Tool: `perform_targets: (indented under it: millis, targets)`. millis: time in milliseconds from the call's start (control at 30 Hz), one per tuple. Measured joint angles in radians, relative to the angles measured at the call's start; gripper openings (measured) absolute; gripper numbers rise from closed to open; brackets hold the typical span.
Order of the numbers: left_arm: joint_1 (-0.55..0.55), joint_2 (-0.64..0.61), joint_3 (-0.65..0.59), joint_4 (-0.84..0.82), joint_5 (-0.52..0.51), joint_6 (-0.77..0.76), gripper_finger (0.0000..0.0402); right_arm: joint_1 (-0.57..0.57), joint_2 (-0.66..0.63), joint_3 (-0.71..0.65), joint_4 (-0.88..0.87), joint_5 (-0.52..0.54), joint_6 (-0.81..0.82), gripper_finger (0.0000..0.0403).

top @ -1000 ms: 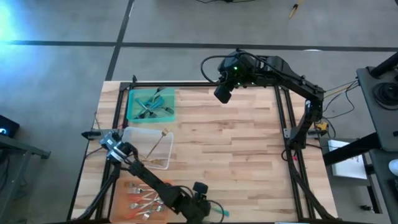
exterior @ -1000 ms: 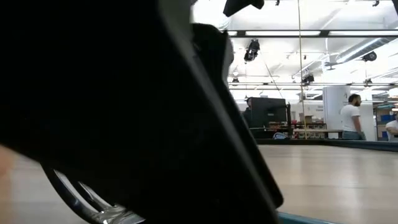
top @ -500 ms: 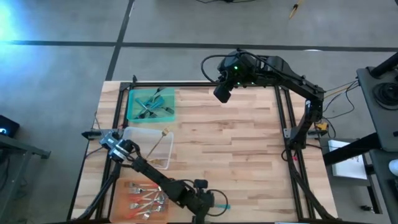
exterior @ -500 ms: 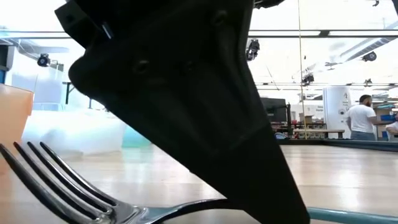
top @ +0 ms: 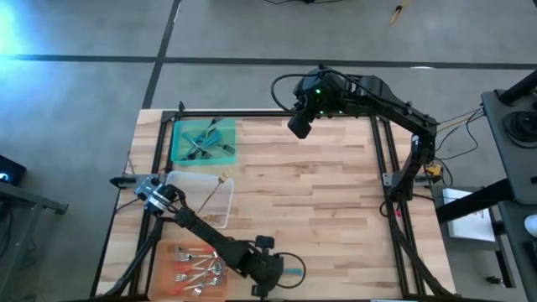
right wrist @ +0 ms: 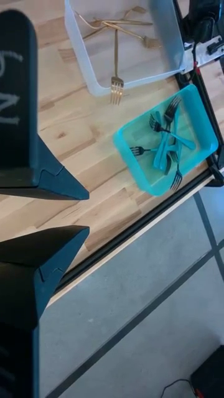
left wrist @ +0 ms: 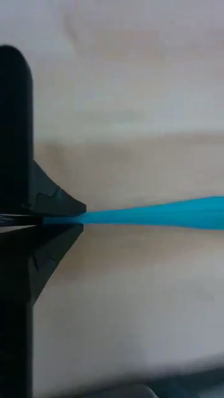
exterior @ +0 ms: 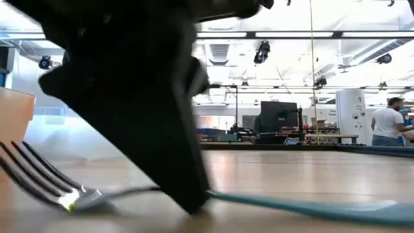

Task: Sort silverware by color (type)
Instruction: Put the blue fork into the blue bin

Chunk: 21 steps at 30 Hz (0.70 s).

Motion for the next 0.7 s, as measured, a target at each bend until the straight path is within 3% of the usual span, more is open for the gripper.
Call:
perform_targets:
  millis: [267, 500, 700]
  targets:
    - [0.005, -0.104, -0.002, -0.215, -0.166, -0.007, 0.0002, 0.000, 0.000, 0.000, 0.000, 0.000, 0.000, 0.0068]
    - [0.015, -0.212, -0.023, -0.381, -0.246, 0.024, 0.0002, 0.000, 0.000, 0.000, 0.000, 0.000, 0.001, 0.0068]
    - [0.053, -0.396, -0.175, -0.428, -0.314, 0.022, 0.0002, 0.000, 0.000, 0.000, 0.000, 0.000, 0.002, 0.0068]
